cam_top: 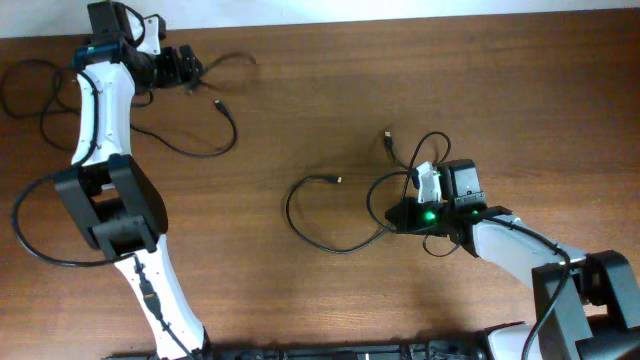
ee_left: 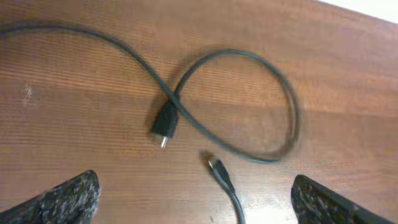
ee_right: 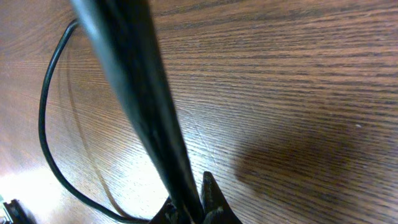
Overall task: Untangle cables
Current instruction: 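Drag the thick black cable with the left gripper to the top-left corner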
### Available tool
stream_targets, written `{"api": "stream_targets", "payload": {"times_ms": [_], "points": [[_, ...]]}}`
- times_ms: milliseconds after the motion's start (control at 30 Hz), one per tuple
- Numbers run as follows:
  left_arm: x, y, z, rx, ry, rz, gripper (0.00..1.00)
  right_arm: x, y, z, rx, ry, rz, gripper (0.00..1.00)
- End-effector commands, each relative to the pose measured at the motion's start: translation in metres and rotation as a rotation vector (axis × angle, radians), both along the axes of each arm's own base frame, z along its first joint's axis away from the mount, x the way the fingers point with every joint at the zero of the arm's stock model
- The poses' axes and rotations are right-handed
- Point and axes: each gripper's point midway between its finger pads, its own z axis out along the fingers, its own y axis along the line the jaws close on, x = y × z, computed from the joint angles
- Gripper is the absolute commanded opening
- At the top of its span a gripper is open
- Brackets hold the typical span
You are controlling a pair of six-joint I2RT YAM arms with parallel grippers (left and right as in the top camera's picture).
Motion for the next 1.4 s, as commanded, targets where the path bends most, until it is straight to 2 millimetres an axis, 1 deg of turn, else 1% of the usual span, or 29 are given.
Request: {"api": "stream_targets", "payload": {"times_ms": [0,33,67,100,133,167,233,267,300,400,500,533,600,633,667,700,800,833,867,900,967,1000,1033,1100,1167,1200,1267,1333,1367], "points": [[0.001,-0.002,0.083,-0.008,-0.126,0.015,0.99,0.004,-0.001,0.004,-0.017,-0.023,-0.001,0.04],[-0.005,-0.003,0.103,-0.004,-0.147,0.016,0.99,0.004,-0.001,0.004,-0.017,-0.023,-0.001,0.04],[-0.012,-0.004,0.116,0.001,-0.151,0.018,0.99,0.004,-0.001,0.004,-0.017,-0.023,-0.001,0.04],[-0.021,-0.004,0.124,0.007,-0.140,0.024,0.99,0.004,-0.001,0.004,-0.017,-0.023,-0.001,0.04],[-0.032,-0.001,0.125,0.019,-0.104,0.049,0.99,0.004,-0.001,0.004,-0.018,-0.023,-0.001,0.04],[-0.045,0.007,0.119,0.034,-0.035,0.131,0.99,0.004,-0.001,0.004,-0.018,-0.023,-0.001,0.04],[-0.079,0.027,0.096,0.058,0.157,0.375,0.99,0.004,-0.001,0.004,-0.018,-0.023,-0.001,0.04],[-0.098,0.031,0.083,0.048,0.261,0.493,0.99,0.004,-0.001,0.003,-0.023,-0.025,-0.004,0.04],[-0.107,0.030,0.074,0.036,0.312,0.536,0.99,0.005,-0.002,0.003,-0.028,-0.026,-0.007,0.04],[-0.119,0.028,0.044,0.005,0.404,0.623,0.99,0.006,-0.004,0.002,-0.040,-0.028,-0.014,0.04],[-0.119,0.028,0.007,-0.021,0.437,0.693,0.99,0.005,-0.004,0.002,-0.040,-0.027,-0.013,0.04],[-0.119,0.028,-0.010,-0.030,0.443,0.717,0.99,0.005,-0.004,0.002,-0.040,-0.027,-0.014,0.04],[-0.116,0.029,-0.029,-0.029,0.432,0.720,0.72,0.005,-0.004,0.002,-0.040,-0.027,-0.014,0.04],[-0.117,0.029,-0.040,-0.029,0.432,0.719,0.62,0.005,-0.004,0.002,-0.040,-0.027,-0.014,0.04],[-0.119,0.028,-0.052,-0.034,0.437,0.720,0.54,0.005,-0.004,0.002,-0.040,-0.027,-0.014,0.04],[-0.122,0.025,-0.061,-0.041,0.447,0.716,0.49,0.005,-0.004,0.002,-0.039,-0.027,-0.014,0.04],[-0.132,0.022,-0.087,-0.045,0.470,0.713,0.39,0.005,-0.004,0.002,-0.039,-0.027,-0.014,0.04],[-0.139,0.021,-0.102,-0.044,0.478,0.713,0.31,0.005,-0.004,0.002,-0.039,-0.027,-0.014,0.04],[-0.140,0.020,-0.105,-0.044,0.479,0.713,0.26,0.005,-0.004,0.002,-0.039,-0.027,-0.014,0.04],[-0.142,0.020,-0.108,-0.044,0.480,0.713,0.15,0.005,-0.004,0.002,-0.039,-0.027,-0.014,0.04],[-0.139,0.020,-0.108,-0.047,0.467,0.713,0.09,0.005,-0.004,0.002,-0.039,-0.027,-0.014,0.04],[-0.134,0.021,-0.107,-0.050,0.446,0.712,0.00,0.005,-0.004,0.002,-0.039,-0.027,-0.014,0.04],[-0.129,0.021,-0.106,-0.060,0.426,0.709,0.00,0.005,-0.004,0.002,-0.039,-0.027,-0.014,0.04],[-0.106,0.016,-0.100,-0.131,0.346,0.682,0.00,0.005,-0.004,0.002,-0.038,-0.026,-0.014,0.04],[-0.077,0.001,-0.079,-0.271,0.251,0.613,0.00,0.005,-0.004,0.002,-0.036,-0.026,-0.012,0.04],[-0.061,-0.006,-0.063,-0.347,0.196,0.566,0.00,0.005,-0.004,0.002,-0.036,-0.026,-0.012,0.04],[-0.035,-0.012,-0.029,-0.431,0.089,0.498,0.00,0.005,-0.004,0.002,-0.036,-0.026,-0.012,0.04],[-0.021,-0.010,-0.006,-0.439,0.025,0.479,0.00,0.005,-0.004,0.002,-0.036,-0.026,-0.013,0.04],[-0.017,-0.010,0.001,-0.438,0.006,0.475,0.00,0.005,-0.004,0.002,-0.036,-0.026,-0.012,0.04]]}}
